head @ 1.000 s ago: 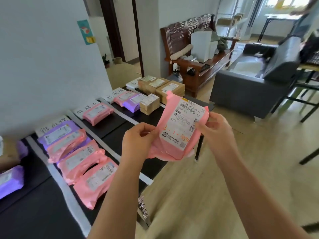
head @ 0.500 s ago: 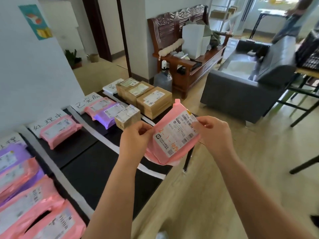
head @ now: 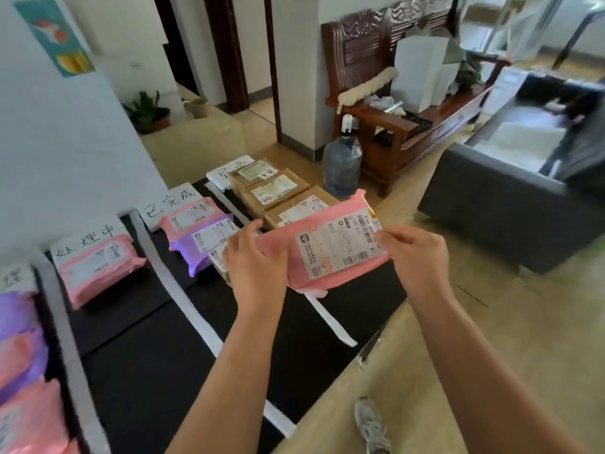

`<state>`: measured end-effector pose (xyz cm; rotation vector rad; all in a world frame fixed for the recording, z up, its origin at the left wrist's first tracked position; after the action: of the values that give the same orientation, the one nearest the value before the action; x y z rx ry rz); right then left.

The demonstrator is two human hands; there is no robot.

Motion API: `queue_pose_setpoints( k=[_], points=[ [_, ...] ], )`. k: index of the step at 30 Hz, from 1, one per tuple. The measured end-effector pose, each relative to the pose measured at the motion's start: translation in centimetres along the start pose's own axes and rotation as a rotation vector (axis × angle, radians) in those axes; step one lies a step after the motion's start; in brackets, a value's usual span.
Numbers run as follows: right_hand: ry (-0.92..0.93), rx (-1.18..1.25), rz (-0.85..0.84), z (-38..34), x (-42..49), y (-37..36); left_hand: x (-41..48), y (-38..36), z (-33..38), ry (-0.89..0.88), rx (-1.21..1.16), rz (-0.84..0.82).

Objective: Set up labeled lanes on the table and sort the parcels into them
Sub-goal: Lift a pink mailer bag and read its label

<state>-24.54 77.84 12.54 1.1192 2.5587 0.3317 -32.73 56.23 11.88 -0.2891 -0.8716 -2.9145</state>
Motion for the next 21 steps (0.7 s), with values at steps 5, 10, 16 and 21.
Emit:
queue_pose_setpoints(
  k=[5,10,16,21],
  points=[
    [0.010,0.042,-0.116,-1.8,9.3,-1.6,2.7,-5.2,0.4,0.302,-0.202,0.095],
    [0.043,-0.024,-0.257,-2.7,17.0,-3.6,4.5,-10.9,2.0,0.372,-0.267,0.014],
    [0.063,-0.171,-0.371,-1.9,22.9,-8.4,7.8,-13.7,0.0,0.422,-0.260,0.079],
    [0.117,-0.334,-0.425,-2.5,25.6,-13.0,12.6,-15.4,-2.5,0.512,-0.250,0.123]
  ],
)
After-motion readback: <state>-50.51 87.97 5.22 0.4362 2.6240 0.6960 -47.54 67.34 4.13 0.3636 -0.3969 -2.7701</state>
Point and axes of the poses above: each hand's wrist, its own x-axis towards the middle knuckle, its own y-axis out of the back of the hand, z = x × y, the point moved 3 cm from there along x, towards the middle knuckle, and after that the axes turned 8 degrees about -y, right-handed, at the moved point
